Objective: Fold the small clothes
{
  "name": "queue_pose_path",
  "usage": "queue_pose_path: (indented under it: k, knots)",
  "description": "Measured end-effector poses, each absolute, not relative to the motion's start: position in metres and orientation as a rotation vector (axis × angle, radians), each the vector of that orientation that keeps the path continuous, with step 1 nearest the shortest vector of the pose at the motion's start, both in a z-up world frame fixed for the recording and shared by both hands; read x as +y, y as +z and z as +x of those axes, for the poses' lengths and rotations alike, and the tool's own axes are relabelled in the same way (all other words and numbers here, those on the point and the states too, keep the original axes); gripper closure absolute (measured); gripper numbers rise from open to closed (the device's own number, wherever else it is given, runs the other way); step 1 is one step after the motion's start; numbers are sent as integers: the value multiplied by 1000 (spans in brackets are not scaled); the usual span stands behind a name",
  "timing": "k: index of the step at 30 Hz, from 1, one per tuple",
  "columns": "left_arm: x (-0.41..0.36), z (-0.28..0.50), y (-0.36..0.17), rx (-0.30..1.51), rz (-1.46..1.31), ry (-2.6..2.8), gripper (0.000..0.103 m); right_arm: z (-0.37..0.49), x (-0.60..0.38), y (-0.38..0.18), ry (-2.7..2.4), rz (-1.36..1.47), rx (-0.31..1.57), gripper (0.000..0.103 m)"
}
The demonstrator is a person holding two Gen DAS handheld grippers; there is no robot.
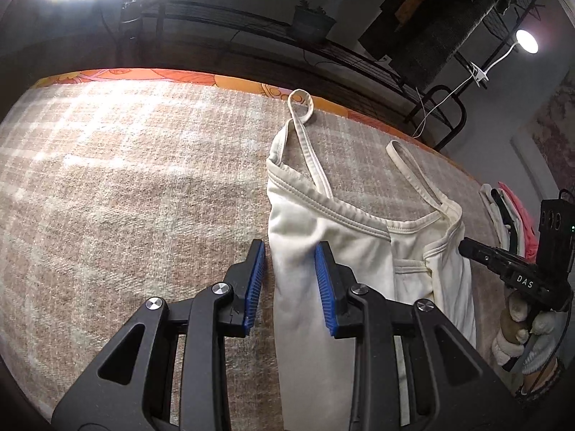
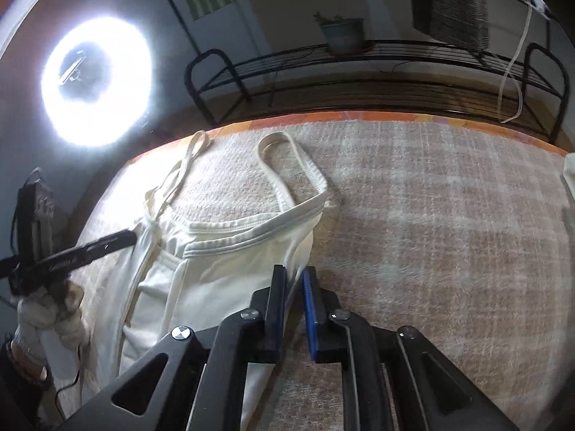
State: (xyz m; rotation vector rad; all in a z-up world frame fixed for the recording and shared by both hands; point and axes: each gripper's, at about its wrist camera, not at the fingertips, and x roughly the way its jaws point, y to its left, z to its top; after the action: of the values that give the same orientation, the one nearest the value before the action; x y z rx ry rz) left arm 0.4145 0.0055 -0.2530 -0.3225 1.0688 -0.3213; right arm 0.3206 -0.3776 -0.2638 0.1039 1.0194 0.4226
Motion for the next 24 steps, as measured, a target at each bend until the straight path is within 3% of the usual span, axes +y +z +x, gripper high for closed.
queue_pose_path:
  k: [2, 3, 6, 9, 11, 12, 13, 14, 24]
  knots:
    - [6, 420, -253, 1068, -321, -316, 74, 322, -381, -263, 422, 102, 1011, 77]
    - [5, 423, -253, 1068, -324, -314, 74, 324, -382, -262, 423, 106, 1007, 63]
    - [4, 433, -255, 1073, -341, -318, 74, 333, -384, -262, 438, 144, 1005, 59]
    - [2, 443, -256, 1070, -362, -326, 74, 345, -383, -265, 442, 168, 1008, 64]
    - [1, 445, -257, 1066, -369, -328, 76, 351, -384, -270, 451, 194, 1015, 77]
    - [-1, 447, -257, 1066, -361, -335, 93, 353, -385, -272, 459, 213, 1020, 83]
    - [-3, 449, -259, 1075, -355, -345, 100, 354, -385, -274, 469, 228, 1020, 91]
    - [-4, 449, -260, 1079, -351, -353, 100, 355, -384, -275, 482, 239, 1021, 95]
    - [16, 432, -237, 977, -437, -373, 102, 349, -389, -260, 515, 311, 951, 101]
